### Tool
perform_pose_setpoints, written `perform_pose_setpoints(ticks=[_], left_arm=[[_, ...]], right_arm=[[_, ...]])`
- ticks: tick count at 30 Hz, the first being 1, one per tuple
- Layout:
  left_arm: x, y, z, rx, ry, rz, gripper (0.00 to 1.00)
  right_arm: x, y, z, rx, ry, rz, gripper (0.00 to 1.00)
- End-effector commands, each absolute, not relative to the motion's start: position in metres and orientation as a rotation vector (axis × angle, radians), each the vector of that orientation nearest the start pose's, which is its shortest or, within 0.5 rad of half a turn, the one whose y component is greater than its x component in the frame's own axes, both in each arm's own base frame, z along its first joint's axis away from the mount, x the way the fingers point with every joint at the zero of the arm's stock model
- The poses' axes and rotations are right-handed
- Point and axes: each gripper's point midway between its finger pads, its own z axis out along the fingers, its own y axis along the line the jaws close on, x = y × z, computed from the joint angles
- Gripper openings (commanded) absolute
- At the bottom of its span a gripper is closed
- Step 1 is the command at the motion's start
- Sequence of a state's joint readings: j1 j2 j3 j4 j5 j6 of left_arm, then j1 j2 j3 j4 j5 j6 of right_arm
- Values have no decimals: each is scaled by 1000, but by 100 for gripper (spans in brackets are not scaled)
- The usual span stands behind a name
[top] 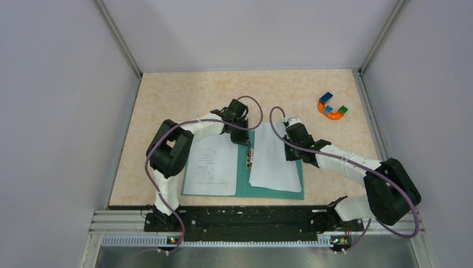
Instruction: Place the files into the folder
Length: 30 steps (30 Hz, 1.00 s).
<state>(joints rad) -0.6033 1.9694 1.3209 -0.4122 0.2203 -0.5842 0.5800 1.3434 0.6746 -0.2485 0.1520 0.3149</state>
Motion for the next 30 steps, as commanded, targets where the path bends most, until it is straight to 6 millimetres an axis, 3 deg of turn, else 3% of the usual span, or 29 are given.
perform_pose_setpoints(ticks=[1,11,23,30], left_arm=[[319,-275,1,91,2860,-529,0],[316,-274,0,60,2872,-545,0],[313,-276,2,43,2873,-576,0],[312,-266,5,-90,2848,-535,0]], right_arm=[[270,160,52,-254,2418,198,0],[270,163,51,-253,2413,216,0],[276,187,56,-285,2394,340,0],[275,196,50,-273,2408,398,0]])
